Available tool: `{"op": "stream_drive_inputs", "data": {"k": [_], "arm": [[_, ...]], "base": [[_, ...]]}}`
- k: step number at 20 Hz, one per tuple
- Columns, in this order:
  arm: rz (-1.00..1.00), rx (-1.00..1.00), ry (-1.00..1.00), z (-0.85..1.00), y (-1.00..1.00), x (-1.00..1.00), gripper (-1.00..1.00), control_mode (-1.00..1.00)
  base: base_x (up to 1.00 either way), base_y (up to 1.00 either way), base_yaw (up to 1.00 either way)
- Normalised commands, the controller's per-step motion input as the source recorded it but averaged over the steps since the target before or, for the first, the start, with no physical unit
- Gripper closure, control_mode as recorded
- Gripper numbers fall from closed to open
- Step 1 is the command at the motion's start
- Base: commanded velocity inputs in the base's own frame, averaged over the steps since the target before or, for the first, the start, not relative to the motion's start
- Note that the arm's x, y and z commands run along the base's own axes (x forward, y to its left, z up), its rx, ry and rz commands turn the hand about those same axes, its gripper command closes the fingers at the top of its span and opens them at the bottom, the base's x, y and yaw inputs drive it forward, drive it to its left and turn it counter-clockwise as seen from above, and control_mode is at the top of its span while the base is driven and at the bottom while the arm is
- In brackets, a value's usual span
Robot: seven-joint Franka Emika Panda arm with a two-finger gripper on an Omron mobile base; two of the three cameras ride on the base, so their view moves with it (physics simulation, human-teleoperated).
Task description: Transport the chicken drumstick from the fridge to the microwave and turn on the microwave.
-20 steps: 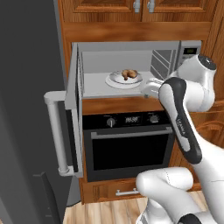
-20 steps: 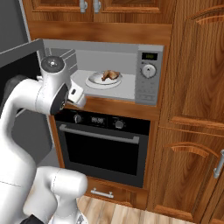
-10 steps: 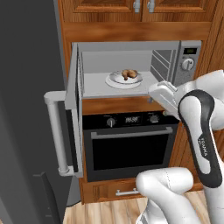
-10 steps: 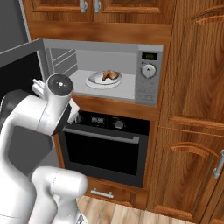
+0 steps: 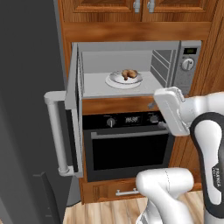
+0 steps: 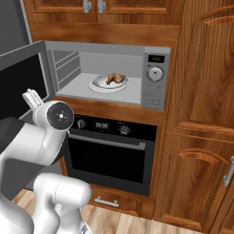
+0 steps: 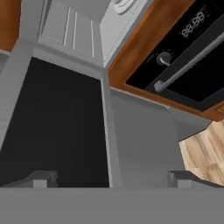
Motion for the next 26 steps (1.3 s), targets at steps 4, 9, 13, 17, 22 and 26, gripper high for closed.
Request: {"op": "stream_drive_inputs", "data": {"k": [4,9,13,17,22,26], "arm": [[-0.03,0.23,0.07,0.03,0.26,-0.43,-1.0,-1.0],[0.0,0.19,0.08,0.04,0.21,-0.42,-1.0,-1.0],[0.0,0.12,0.07,0.02,0.21,-0.42,-1.0,-1.0],[0.0,0.1,0.06,0.0,0.26,-0.41,-1.0,-1.0],[0.0,0.14,0.06,0.0,0.25,-0.41,-1.0,-1.0],[0.0,0.18,0.05,0.0,0.23,-0.42,-1.0,-1.0]], "base": [[0.0,0.0,0.0],[0.0,0.0,0.0],[0.0,0.0,0.0],[0.0,0.0,0.0],[0.0,0.0,0.0],[0.0,0.0,0.0]]}}
